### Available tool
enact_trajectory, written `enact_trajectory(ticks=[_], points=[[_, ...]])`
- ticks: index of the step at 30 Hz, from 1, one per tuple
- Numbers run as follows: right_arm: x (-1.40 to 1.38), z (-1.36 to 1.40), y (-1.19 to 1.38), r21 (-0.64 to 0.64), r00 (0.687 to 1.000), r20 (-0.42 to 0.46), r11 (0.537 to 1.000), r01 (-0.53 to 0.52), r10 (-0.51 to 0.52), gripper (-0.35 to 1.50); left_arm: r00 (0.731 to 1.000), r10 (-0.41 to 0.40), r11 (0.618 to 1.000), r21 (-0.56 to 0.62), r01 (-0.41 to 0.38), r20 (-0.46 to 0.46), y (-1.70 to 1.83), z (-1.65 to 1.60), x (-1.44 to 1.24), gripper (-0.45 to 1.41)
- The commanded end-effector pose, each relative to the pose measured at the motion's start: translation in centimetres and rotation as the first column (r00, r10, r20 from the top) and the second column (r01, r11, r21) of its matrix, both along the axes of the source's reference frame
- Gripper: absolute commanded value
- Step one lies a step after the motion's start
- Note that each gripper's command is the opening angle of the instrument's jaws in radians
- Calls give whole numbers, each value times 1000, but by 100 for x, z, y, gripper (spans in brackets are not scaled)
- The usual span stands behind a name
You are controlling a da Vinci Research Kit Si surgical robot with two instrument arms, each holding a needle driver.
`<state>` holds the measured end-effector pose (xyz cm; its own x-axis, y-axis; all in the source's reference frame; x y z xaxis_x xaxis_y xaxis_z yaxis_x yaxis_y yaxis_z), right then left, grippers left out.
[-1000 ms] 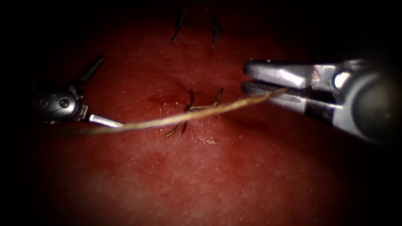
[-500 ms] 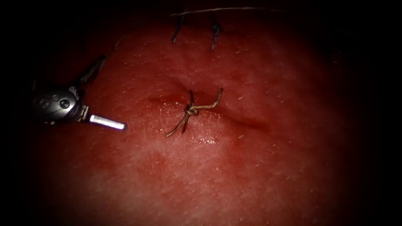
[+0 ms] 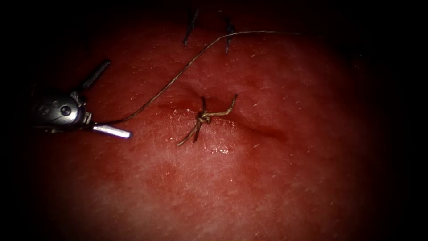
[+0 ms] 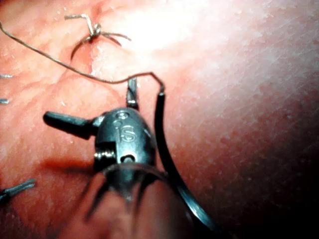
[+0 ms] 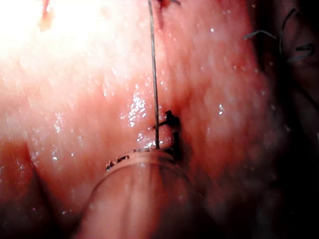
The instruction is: Wound Closure
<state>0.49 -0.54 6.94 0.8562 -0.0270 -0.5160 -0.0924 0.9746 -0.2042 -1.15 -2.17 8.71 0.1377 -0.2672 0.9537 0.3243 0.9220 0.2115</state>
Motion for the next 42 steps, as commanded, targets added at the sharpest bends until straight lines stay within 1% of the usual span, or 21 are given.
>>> enact_trajectory(ticks=[1, 6, 9, 13, 15, 18, 19, 20, 22, 24, 27, 29, 31, 32, 34, 35, 36, 39, 40, 41, 42], points=[[-16, 9, -1, -5, 997, 60, 999, -43, 44, -35, 1000, 7, 1000, 4, -7, 6, -3, 3, 2, 93], [-45, 9, -1, 10, 987, 109, 993, -121, 119, -35, 1000, 11, 1000, 11, -11, 7, -3, -5, 15, 93], [-48, 9, -2, 10, 987, 110, 993, -122, 120, -35, 1000, 16, 1000, 11, -16, 12, -5, -7, 13, 91], [-46, 10, -4, 19, 988, 94, 992, -124, 121, -35, 990, 97, 995, -11, -97, 105, -13, -13, 3, 89], [-44, 10, -5, 20, 988, 92, 992, -125, 122, -35, 975, 145, 989, -34, -141, 168, -19, -18, -2, 88], [-42, 10, -5, 22, 989, 85, 992, -123, 121, -35, 950, 180, 984, -61, -170, 256, -23, -25, -6, 86], [-42, 11, -6, 21, 989, 86, 992, -123, 121, -35, 942, 177, 984, -65, -166, 284, -23, -30, -8, 84], [-42, 11, -7, 21, 989, 86, 992, -123, 121, -35, 942, 172, 985, -63, -160, 288, -22, -32, -8, 84], [-42, 11, -7, 20, 989, 86, 992, -124, 122, -35, 943, 164, 986, -60, -153, 290, -21, -34, -8, 84], [-42, 12, -9, 18, 989, 86, 992, -124, 122, -35, 950, 142, 990, -46, -134, 278, -15, -38, -3, 81], [-43, 12, -10, 17, 989, 86, 992, -124, 122, -35, 964, 104, 995, -26, -101, 246, -8, -42, 4, 84], [-49, 11, -9, 23, 986, 90, 990, -139, 137, -35, 968, 92, 996, -16, -90, 233, -4, -45, 15, 89], [-61, 8, -5, 12, 979, 124, 987, -162, 159, -35, 977, 70, 997, -30, -65, 201, -5, -45, 27, 91], [-61, 8, -5, 12, 979, 124, 987, -162, 159, -35, 977, 70, 997, -30, -65, 201, -5, -45, 27, 91], [-76, 3, 3, -10, 967, 170, 982, -191, 190, -35, 980, 66, 998, -27, -62, 186, -5, -45, 34, 91], [-92, -4, 9, -50, 942, 255, 976, -211, 217, -35, 982, 63, 998, -32, -58, 178, -4, -44, 38, 91], [-92, -4, 9, -50, 942, 255, 976, -211, 217, -35, 982, 63, 998, -32, -58, 178, -4, -44, 38, 91], [-113, -13, 14, -72, 925, 305, 974, -213, 224, -35, 985, 65, 998, -34, -60, 160, -2, -43, 42, 91], [-129, -21, 15, -88, 914, 336, 974, -211, 228, -35, 986, 62, 998, -39, -57, 153, -1, -42, 43, 93], [-129, -21, 15, -88, 914, 336, 974, -211, 228, -35, 986, 62, 998, -39, -57, 153, -1, -42, 43, 93], [-142, -28, 15, -85, 915, 340, 976, -203, 220, -35, 987, 59, 998, -39, -54, 150, 0, -41, 44, 93]])
